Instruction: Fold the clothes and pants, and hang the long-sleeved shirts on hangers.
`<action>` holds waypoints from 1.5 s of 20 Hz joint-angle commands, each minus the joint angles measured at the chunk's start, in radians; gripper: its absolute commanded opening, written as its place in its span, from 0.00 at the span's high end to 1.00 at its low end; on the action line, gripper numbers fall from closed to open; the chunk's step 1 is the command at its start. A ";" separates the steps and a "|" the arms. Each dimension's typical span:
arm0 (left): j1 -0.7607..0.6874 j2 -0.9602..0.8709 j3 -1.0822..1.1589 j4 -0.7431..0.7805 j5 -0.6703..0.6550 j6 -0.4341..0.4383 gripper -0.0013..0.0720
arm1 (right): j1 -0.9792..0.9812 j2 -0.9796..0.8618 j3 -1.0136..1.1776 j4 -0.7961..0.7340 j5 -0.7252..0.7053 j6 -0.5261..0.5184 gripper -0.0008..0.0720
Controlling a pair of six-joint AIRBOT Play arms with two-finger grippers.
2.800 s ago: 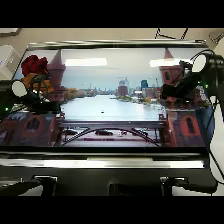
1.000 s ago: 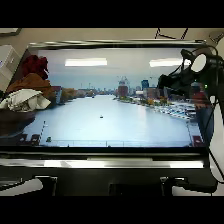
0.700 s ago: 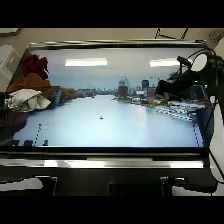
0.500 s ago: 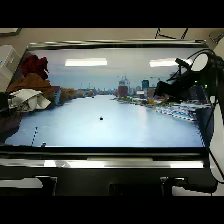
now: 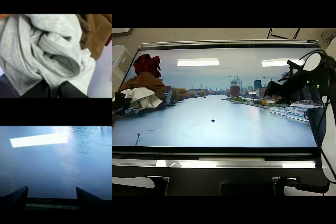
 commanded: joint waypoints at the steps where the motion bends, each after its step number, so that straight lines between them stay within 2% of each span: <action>1: -0.009 0.068 0.000 -0.039 -0.052 0.102 0.95 | 0.001 0.000 0.000 0.008 0.057 0.013 0.07; 4: -0.028 0.280 0.000 -0.037 -0.021 0.119 0.95 | 0.001 0.000 0.000 0.008 0.079 0.013 0.07; 9: -0.135 0.786 -0.034 -0.034 -0.022 0.130 0.95 | 0.002 0.000 0.000 0.012 0.076 0.013 0.07; 12: -0.336 1.021 -0.105 -0.035 -0.022 0.126 0.95 | 0.002 0.002 0.000 0.034 0.076 0.000 0.08; 14: -0.534 1.103 -0.155 -0.034 -0.021 0.126 0.95 | 0.002 0.008 0.000 0.038 0.079 -0.016 0.08; 17: -0.825 1.092 -0.247 -0.034 -0.021 0.126 0.95 | 0.002 0.027 0.000 0.028 0.105 -0.056 0.08; 19: -1.009 1.011 -0.344 -0.034 -0.017 0.126 0.95 | 0.002 0.051 0.000 -0.005 0.113 -0.084 0.07; 22: -1.281 0.769 -0.461 -0.037 0.069 0.061 0.95 | -0.001 0.105 0.000 -0.154 0.109 -0.107 0.07; 25: -1.490 0.470 -0.432 -0.088 0.101 0.018 0.95 | -0.001 0.155 0.000 -0.330 0.108 -0.131 0.06; 26: -1.528 0.394 -0.401 -0.127 0.088 0.017 0.79 | -0.001 0.164 0.000 -0.356 0.108 -0.138 0.04; 27: -1.547 0.333 -0.357 -0.153 0.045 0.017 0.22 | -0.001 0.168 0.000 -0.369 0.109 -0.152 0.04; 28: -1.544 0.298 -0.310 -0.153 -0.016 0.020 0.01 | -0.001 0.169 0.000 -0.368 0.109 -0.161 0.04; 30: -1.468 0.293 -0.221 -0.082 -0.176 0.019 0.01 | -0.001 0.166 0.000 -0.345 0.109 -0.161 0.04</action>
